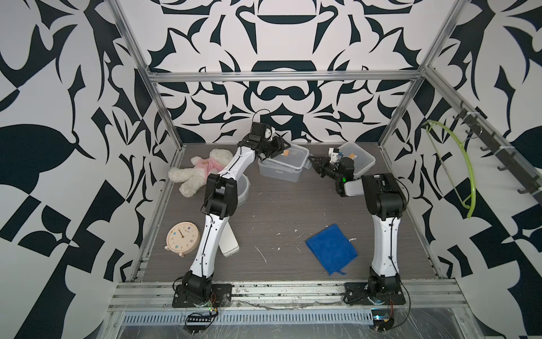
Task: Wipe the insides of the lunch boxes
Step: Open the lid of the lunch box.
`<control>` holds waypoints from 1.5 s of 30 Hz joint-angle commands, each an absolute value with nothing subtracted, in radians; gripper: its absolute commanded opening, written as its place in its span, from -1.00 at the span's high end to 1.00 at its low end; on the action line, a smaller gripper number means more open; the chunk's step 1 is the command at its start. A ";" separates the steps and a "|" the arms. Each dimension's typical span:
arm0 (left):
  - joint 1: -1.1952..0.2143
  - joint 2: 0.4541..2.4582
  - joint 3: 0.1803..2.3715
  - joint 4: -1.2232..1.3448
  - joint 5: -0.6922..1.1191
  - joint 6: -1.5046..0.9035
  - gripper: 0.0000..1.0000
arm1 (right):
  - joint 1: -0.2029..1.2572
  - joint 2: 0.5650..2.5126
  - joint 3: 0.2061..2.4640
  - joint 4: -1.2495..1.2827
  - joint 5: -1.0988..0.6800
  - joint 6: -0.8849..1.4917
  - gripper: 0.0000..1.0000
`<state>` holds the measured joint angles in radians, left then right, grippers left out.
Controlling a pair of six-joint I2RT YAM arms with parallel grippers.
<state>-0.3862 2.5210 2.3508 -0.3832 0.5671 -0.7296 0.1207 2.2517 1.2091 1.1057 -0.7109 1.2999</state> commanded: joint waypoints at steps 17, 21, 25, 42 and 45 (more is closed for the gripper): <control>-0.403 2.390 2.319 -0.506 0.556 -0.741 -0.24 | 0.184 2.005 1.257 0.910 -0.798 1.153 1.00; -0.403 2.254 2.270 -0.533 0.510 -0.712 -0.26 | 0.231 1.905 1.339 0.638 -0.816 0.999 1.00; -0.403 2.093 2.135 -0.517 0.470 -0.696 -0.26 | 0.303 1.831 1.483 0.308 -0.817 0.816 1.00; -0.403 1.684 1.721 -0.480 0.356 -0.697 -0.29 | 0.461 1.464 1.729 -0.370 -0.658 0.520 1.00; -0.403 1.661 1.670 -0.468 0.358 -0.707 -0.27 | 0.460 1.379 1.771 -0.636 -0.441 0.403 1.00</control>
<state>-0.4171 1.6741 1.7218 -0.4385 0.3882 -0.7090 0.4683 1.5211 1.6634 -0.4759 -0.6239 0.5613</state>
